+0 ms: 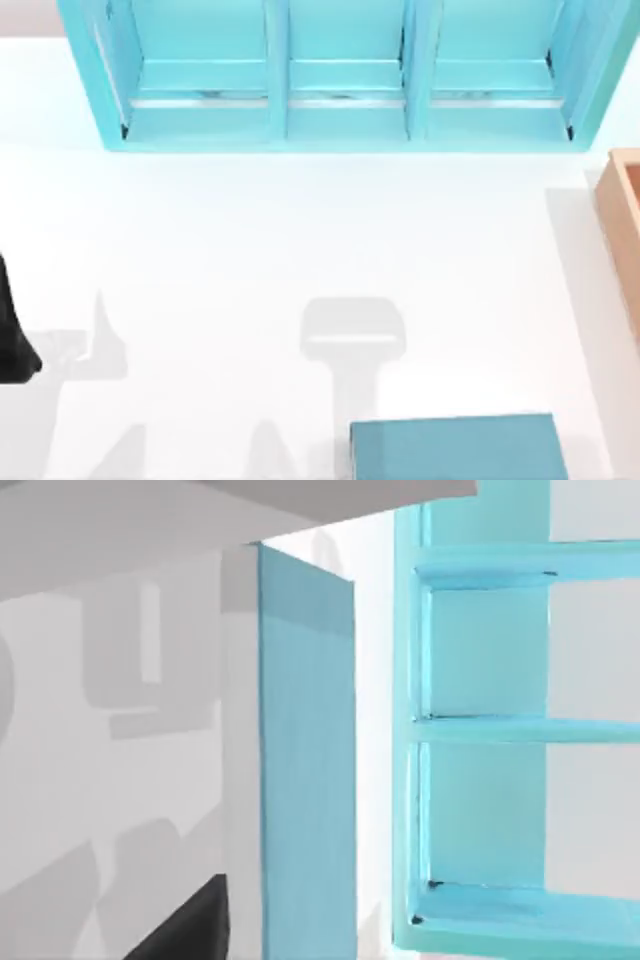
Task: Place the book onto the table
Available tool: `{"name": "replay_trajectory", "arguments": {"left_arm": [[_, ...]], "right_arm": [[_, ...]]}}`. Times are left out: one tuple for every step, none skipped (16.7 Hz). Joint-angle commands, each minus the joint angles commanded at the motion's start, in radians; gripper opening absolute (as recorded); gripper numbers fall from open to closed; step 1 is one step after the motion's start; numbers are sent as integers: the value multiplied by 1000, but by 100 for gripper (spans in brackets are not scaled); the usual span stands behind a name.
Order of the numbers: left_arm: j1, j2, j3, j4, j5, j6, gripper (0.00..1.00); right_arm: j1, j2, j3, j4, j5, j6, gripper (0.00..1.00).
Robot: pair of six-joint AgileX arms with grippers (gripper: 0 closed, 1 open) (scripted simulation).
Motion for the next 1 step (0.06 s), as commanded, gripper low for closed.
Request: {"name": "replay_trajectory", "arguments": {"left_arm": [[0, 0, 0, 0, 0, 0, 100]], "right_arm": [[0, 0, 0, 0, 0, 0, 100]]}}
